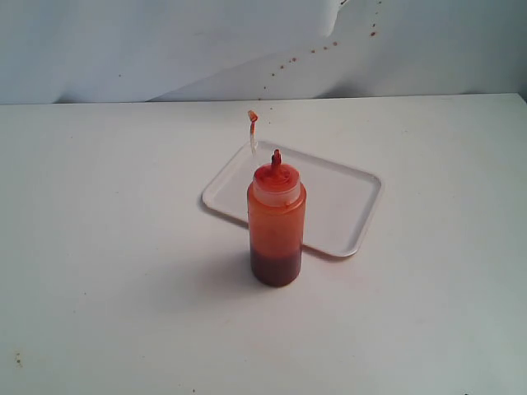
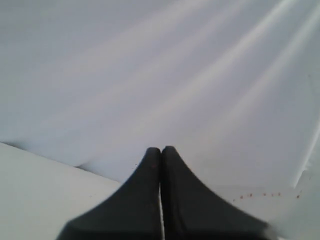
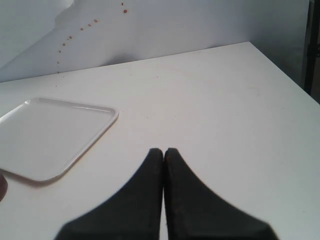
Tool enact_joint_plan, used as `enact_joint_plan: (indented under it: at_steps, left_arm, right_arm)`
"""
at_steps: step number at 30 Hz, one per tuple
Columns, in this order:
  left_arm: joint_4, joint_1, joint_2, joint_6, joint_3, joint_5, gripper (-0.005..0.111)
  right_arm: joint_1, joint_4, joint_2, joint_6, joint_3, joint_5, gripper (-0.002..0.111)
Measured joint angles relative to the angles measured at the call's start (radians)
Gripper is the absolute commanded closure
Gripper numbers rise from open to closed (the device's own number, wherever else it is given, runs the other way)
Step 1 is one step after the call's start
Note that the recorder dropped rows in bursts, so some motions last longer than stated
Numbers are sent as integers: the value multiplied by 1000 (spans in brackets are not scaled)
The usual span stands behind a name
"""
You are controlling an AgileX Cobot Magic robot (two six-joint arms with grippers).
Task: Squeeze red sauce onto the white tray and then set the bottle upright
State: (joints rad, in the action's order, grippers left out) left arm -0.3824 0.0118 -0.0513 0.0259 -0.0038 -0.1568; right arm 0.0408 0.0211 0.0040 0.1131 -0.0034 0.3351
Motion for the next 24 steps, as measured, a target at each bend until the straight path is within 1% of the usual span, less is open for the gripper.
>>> enact_joint_plan:
  at_steps: [5, 8, 11, 13, 16, 18, 19, 21, 24]
  left_arm:
    - [-4, 0, 0, -163, 0, -92, 107]
    - [-4, 0, 0, -207, 0, -197, 107]
    - [39, 0, 0, -261, 0, -293, 107]
    - [121, 0, 0, -306, 0, -331, 107]
    - [356, 0, -10, -404, 0, -393, 107]
    - [516, 0, -55, -484, 0, -449, 107]
    - [568, 0, -82, -514, 0, -472, 107]
    - [649, 0, -175, -557, 0, -526, 107]
    - [695, 0, -359, -581, 0, -604, 107]
  right_arm:
    - [0, 0, 0, 0, 0, 0, 108]
    - [0, 0, 0, 0, 0, 0, 108]
    - [0, 0, 0, 0, 0, 0, 108]
    - [0, 0, 0, 0, 0, 0, 108]
    - [0, 0, 0, 0, 0, 0, 108]
    - [0, 0, 0, 0, 0, 0, 108]
    - [0, 0, 0, 0, 0, 0, 108]
    - [0, 0, 0, 0, 0, 0, 108]
    - [0, 0, 0, 0, 0, 0, 108]
